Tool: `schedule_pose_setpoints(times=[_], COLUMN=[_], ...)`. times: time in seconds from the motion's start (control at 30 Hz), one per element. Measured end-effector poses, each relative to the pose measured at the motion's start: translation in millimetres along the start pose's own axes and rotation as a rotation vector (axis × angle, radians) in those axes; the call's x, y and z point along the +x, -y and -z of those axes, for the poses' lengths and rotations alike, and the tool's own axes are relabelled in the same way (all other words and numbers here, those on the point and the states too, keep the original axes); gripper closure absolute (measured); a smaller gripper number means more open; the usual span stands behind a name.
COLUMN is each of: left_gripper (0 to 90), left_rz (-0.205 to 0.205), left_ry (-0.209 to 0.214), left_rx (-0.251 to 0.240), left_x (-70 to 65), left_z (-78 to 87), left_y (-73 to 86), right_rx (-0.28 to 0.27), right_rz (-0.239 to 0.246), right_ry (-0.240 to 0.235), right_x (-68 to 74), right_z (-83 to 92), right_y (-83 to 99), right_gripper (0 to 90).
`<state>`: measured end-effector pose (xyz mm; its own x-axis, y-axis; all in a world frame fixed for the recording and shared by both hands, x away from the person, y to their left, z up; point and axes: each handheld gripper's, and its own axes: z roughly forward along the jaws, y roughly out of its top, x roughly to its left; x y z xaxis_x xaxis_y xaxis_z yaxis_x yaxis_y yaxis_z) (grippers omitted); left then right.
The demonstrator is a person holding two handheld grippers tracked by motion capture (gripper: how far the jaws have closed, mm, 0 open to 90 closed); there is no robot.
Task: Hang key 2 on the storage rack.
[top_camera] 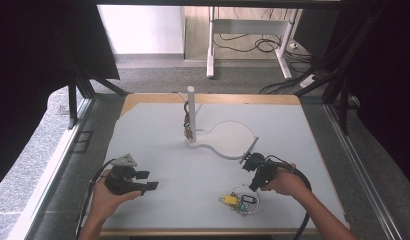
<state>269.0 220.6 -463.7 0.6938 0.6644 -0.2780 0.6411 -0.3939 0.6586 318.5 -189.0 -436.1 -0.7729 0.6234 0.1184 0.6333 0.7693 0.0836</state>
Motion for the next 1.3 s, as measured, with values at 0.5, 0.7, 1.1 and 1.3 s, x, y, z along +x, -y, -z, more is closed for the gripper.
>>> schedule_pose_setpoints(times=[0.5, 0.7, 1.1, 1.3], left_gripper=[41.2, 41.2, 41.2, 41.1], left_rz=[-0.002, -0.001, 0.001, 0.000], left_ry=[0.003, 0.007, 0.004, 0.007], left_rx=[0.006, -0.001, -0.001, -0.001], left_x=[1.4, 1.6, 2.9, 1.2], left_z=[-0.7, 0.3, -0.5, -0.5], left_y=[0.7, 0.9, 1.5, 1.6], right_rx=[0.026, 0.029, -0.009, -0.030], right_rz=[0.055, 0.056, 0.040, 0.024], right_ry=[-0.074, -0.068, -0.014, -0.006], right_x=[3.4, 2.3, -5.5, -8.1], right_z=[36.8, 52.3, 85.0, 97.9], right_y=[-0.9, -4.5, -15.3, -19.9], right_gripper=[88.3, 88.4, 88.5, 88.5])
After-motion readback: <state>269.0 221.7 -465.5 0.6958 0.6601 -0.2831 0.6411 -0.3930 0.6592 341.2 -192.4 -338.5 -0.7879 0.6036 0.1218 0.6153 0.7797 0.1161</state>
